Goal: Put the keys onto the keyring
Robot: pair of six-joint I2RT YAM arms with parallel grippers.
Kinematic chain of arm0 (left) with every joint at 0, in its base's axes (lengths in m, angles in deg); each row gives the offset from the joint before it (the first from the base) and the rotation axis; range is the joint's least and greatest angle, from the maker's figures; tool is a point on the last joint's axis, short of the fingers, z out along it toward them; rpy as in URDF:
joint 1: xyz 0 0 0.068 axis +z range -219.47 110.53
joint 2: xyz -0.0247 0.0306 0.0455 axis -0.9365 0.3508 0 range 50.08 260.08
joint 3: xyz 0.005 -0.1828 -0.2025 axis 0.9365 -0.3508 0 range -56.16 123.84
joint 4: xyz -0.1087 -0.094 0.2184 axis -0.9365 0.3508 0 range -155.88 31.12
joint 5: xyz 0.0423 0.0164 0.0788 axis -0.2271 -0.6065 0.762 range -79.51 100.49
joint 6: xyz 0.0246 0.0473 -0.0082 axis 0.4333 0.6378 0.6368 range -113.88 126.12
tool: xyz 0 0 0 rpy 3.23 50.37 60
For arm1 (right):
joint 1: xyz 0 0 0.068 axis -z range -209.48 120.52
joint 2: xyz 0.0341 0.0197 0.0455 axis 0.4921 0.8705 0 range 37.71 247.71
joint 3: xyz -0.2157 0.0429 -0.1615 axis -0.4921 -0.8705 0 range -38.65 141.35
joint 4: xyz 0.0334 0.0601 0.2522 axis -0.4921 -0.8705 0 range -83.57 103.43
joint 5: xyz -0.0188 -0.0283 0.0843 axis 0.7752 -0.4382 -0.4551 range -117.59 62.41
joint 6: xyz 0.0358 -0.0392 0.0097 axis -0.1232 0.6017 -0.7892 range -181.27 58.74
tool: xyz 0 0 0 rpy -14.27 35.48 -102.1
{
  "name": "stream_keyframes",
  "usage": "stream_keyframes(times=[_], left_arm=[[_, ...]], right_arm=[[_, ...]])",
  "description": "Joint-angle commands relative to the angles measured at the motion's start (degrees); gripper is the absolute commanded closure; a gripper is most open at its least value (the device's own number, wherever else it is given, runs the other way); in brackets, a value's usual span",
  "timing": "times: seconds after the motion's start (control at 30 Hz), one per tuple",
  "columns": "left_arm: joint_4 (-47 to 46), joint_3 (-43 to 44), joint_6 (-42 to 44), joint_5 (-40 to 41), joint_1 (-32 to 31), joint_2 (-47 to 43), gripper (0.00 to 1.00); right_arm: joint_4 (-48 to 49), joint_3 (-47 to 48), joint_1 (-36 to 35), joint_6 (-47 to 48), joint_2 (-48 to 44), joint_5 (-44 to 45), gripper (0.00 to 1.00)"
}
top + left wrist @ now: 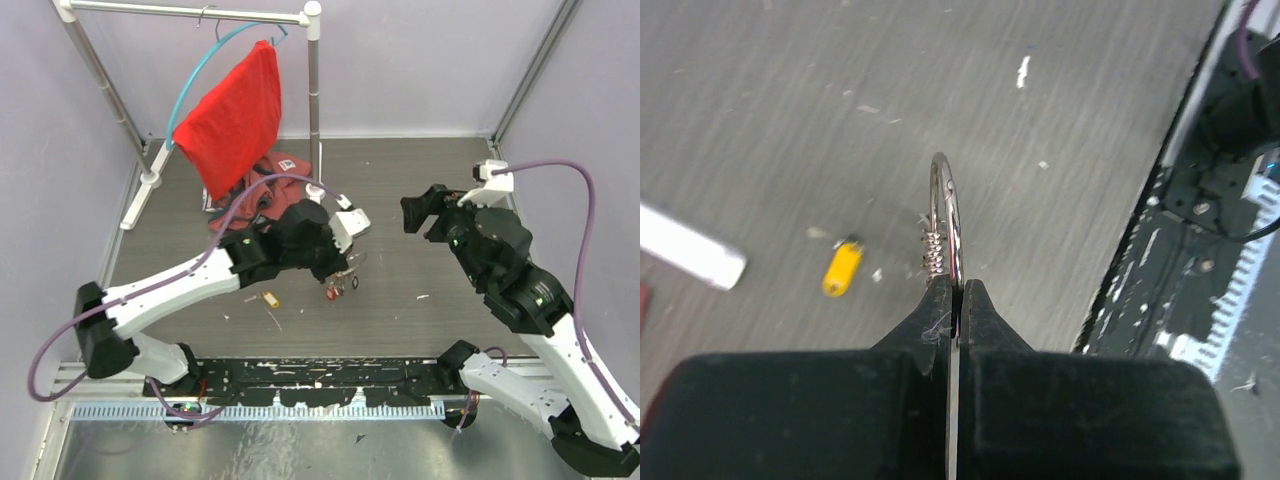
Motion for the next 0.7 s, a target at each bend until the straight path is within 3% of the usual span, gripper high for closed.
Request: stream_keyframes(times=[0.0, 0.3, 0.5, 0.67], left_arm=[[-8.12, 6.38, -7.43, -12.47, -0.43, 7.58, 1.00], [-20.17, 8.79, -18.32, -23.44, -4.22, 20.65, 0.99], [-19.87, 8.07, -19.59, -24.36, 2.45, 28.56, 0.95], [-17.29, 9.28, -17.55, -23.82, 7.84, 33.04, 0.79]], right_arm=[[-1.15, 0.09, -0.22, 0.31, -4.05, 6.53, 0.20], [-5.15, -0.77, -0.15, -0.72, -6.63, 9.40, 0.20], [-5.37, -1.91, -0.18, -1.64, -5.86, 8.32, 0.20], [-5.37, -2.47, -0.22, -2.38, -4.75, 6.71, 0.20]])
